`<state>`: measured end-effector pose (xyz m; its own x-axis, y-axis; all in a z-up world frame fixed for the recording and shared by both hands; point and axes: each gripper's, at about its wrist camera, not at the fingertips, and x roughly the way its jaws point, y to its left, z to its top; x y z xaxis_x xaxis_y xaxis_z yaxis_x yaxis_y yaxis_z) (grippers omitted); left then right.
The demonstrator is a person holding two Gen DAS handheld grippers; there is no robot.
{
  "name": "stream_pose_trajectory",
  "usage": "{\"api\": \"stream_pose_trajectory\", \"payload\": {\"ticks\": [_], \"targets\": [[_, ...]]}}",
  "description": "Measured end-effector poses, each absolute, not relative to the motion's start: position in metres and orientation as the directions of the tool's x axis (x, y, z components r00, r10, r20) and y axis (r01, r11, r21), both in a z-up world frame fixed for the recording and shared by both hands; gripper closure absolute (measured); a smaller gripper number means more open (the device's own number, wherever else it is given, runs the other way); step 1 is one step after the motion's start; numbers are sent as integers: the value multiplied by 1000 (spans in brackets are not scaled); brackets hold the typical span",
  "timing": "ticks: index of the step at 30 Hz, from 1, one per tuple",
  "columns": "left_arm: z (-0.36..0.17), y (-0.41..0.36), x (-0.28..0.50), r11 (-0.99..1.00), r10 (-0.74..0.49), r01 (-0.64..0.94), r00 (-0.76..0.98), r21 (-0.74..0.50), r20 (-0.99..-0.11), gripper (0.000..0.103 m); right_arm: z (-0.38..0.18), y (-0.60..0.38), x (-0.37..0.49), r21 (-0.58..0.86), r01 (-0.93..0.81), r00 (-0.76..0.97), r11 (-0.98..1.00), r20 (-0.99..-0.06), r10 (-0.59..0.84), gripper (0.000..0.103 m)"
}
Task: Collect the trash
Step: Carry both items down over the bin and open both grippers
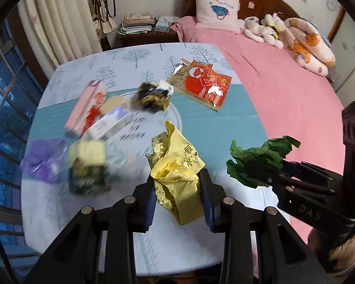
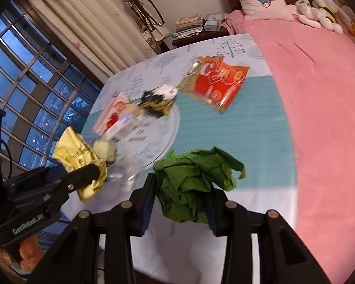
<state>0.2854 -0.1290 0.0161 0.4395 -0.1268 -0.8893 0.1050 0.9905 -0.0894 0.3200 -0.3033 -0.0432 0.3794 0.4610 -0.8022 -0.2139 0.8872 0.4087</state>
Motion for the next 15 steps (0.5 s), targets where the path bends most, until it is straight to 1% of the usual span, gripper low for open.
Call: {"api": "stream_pose_trajectory", "payload": {"ticks": [8, 15], "targets": [[45, -65, 186, 982, -161, 169, 475, -90, -865, 71, -21, -249, 223, 403, -171, 439, 899, -786, 436, 65], [51, -24, 123, 971, -177, 229, 490, -70, -854, 71, -10, -203, 149, 378, -162, 466, 912, -785, 408, 65]]}}
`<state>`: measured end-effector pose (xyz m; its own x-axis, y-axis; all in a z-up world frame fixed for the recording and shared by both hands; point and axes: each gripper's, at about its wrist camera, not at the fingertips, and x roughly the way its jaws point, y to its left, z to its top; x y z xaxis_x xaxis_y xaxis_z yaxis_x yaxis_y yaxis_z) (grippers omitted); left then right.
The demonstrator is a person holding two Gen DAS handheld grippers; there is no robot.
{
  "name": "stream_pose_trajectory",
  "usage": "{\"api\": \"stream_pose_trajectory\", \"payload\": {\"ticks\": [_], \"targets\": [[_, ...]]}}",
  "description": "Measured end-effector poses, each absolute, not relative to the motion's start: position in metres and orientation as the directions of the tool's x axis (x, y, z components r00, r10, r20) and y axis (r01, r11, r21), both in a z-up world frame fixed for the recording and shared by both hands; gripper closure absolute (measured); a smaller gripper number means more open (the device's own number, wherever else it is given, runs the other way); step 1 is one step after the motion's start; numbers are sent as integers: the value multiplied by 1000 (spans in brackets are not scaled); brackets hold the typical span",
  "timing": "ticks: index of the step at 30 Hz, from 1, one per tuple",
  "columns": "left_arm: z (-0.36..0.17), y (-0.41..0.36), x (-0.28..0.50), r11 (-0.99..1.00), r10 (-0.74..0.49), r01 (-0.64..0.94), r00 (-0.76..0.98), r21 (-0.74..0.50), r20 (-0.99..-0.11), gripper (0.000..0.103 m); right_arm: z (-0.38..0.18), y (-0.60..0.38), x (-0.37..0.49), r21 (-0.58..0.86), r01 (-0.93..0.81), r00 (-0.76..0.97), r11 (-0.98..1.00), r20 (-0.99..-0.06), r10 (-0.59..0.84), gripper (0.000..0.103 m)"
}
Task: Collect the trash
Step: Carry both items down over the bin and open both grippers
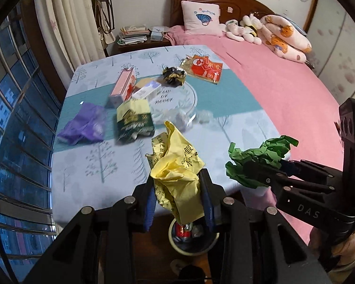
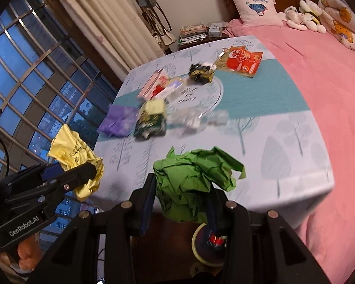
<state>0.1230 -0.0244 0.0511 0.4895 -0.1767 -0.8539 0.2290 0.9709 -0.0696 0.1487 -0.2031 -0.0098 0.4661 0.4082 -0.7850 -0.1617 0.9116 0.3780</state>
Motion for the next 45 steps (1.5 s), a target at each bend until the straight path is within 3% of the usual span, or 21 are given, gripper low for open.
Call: {"api": "stream_pose_trajectory", "payload": {"ticks": [10, 17, 23, 39, 42, 44, 45], "targets": [[18, -3, 85, 956, -245, 257, 417, -145, -875, 71, -28, -174, 90, 300, -162, 410, 940, -846, 341, 65], [-34, -26, 70, 944, -240, 300, 344, -136, -908, 71, -75, -177, 70, 274, -127, 313, 953, -901, 301, 65], [-114, -38, 62, 946, -220, 284, 211, -155, -952, 71, -146, -179, 66, 280, -100, 221, 955, -929, 296, 65], [-386, -45, 56, 979, -166, 115, -32, -168, -986, 69, -417, -173, 61, 274, -63, 6, 960, -962, 274, 64], [-413, -41, 56, 981, -158, 108, -28, -160, -987, 65, -446, -171, 63, 289, -66, -1, 955, -957, 290, 63], [-426, -40, 57, 984, -148, 100, -32, -151, -988, 56, -462, -172, 65, 299, -67, -8, 952, -954, 299, 62], [-430, -35, 56, 985, -140, 93, -35, -142, -990, 45, -468, -172, 66, 301, -64, -13, 952, -954, 300, 62]]}}
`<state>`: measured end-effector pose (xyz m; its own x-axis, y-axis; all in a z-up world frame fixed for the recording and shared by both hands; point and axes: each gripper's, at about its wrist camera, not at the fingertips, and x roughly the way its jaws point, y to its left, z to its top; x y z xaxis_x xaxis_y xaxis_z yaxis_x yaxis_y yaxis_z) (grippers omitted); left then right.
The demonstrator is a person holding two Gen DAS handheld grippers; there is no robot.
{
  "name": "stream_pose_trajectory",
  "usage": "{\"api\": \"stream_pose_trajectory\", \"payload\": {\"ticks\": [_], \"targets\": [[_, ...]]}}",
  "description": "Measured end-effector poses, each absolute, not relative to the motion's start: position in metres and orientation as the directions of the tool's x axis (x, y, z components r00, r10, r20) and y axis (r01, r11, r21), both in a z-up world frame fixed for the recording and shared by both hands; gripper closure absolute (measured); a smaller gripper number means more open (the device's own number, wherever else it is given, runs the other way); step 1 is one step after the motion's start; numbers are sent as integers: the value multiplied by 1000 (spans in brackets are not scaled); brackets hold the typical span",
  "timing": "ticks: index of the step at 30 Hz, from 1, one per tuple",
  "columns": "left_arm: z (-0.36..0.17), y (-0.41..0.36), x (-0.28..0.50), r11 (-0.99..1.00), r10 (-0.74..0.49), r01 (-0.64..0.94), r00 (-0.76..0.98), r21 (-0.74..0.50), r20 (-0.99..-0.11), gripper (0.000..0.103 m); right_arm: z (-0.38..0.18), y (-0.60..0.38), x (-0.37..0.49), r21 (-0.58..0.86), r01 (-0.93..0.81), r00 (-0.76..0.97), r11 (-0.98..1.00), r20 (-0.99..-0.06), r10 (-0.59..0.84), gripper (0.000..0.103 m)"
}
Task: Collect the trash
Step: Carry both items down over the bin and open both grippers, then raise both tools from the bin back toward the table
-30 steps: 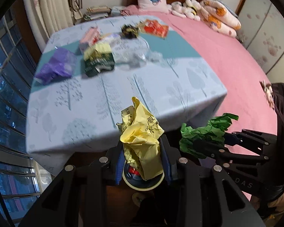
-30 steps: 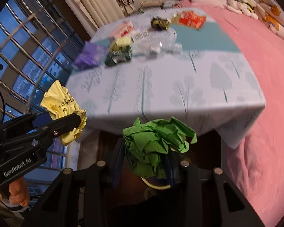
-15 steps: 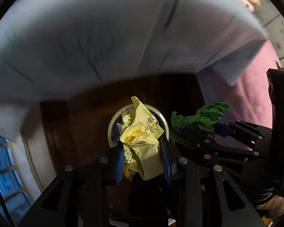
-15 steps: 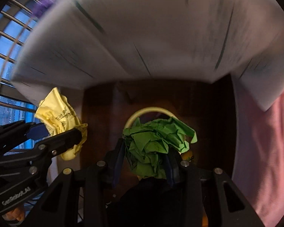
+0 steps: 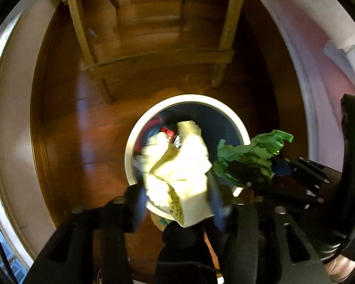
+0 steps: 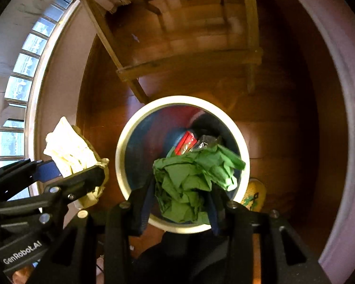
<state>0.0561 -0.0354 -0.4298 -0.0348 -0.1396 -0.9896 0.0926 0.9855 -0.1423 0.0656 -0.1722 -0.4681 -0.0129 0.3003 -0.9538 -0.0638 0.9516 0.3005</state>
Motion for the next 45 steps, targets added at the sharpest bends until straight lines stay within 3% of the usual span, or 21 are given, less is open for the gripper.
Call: {"api": "stream_pose_trajectory", "payload": {"ticks": [3, 5, 13, 19, 45], "targets": [[-442, -24, 60, 990, -128, 57, -30, -129, -991, 18, -479, -174, 65, 292, -51, -18, 955, -957, 291, 49], [-443, -18, 61, 990, -133, 35, -24, -134, -991, 11, -481, -176, 68, 308, -39, -10, 950, -951, 308, 37], [-425, -7, 64, 993, -114, -17, 35, -115, -993, 10, -468, -181, 71, 295, -54, 16, 954, -955, 296, 35], [-382, -7, 68, 994, -103, -28, 75, -105, -992, 10, -431, -183, 80, 285, -46, 43, 957, -957, 287, 35], [-36, 2, 69, 995, -100, 47, 422, -88, -901, 10, -113, -183, 76, 327, -156, 349, 932, -865, 361, 35]]}}
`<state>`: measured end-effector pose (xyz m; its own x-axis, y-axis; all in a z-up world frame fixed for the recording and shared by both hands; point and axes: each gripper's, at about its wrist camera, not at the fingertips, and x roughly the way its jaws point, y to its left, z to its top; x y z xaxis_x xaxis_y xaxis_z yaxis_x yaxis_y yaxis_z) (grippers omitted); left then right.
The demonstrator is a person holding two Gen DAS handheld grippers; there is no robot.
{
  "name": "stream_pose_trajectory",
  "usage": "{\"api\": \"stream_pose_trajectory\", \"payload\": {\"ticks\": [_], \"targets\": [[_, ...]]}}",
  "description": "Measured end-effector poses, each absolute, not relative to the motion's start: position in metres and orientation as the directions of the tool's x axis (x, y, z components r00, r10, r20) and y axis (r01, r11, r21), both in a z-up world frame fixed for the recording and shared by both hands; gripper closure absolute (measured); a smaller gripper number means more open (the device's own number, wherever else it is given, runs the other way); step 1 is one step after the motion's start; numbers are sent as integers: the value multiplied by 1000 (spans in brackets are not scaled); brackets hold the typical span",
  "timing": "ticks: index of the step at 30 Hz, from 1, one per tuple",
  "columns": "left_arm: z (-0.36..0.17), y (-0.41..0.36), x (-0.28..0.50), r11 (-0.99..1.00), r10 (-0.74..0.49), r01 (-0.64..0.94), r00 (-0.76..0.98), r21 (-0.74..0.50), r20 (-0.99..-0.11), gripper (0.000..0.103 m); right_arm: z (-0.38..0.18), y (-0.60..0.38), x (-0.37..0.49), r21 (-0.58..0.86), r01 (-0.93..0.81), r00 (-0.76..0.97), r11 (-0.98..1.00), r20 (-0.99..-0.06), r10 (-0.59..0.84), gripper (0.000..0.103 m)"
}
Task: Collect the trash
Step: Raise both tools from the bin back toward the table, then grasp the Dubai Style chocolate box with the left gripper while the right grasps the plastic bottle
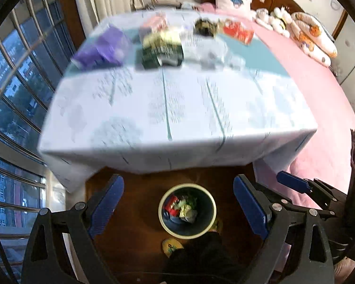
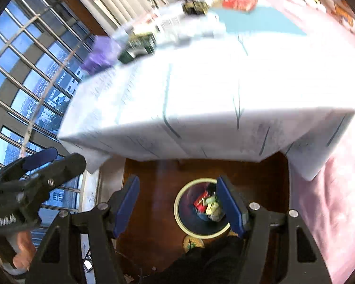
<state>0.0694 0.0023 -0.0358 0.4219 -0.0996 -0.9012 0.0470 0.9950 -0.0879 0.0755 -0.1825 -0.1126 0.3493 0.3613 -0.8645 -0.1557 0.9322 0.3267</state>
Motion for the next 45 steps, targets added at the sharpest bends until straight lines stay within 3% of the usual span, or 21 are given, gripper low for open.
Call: {"api": "stream_pose_trajectory", "payload": {"ticks": [11, 21, 34, 45], "targets": [[37, 15, 75, 994, -109, 66, 513, -88, -851, 12, -19, -167, 88, 236, -229, 516, 945, -793, 323, 35], [67, 25, 102, 993, -120, 68, 570, -99, -813, 12, 13, -157, 118, 73, -297, 617, 952, -747, 250, 35], [16, 28, 201, 986, -20, -137, 457, -92, -889, 12, -51, -149, 232, -118, -489, 568, 864, -795, 213, 35], [-40, 20, 287, 933, 12, -344, 333, -109, -943, 12, -118, -123, 301, -315, -764, 530, 562, -804, 269, 35]]}}
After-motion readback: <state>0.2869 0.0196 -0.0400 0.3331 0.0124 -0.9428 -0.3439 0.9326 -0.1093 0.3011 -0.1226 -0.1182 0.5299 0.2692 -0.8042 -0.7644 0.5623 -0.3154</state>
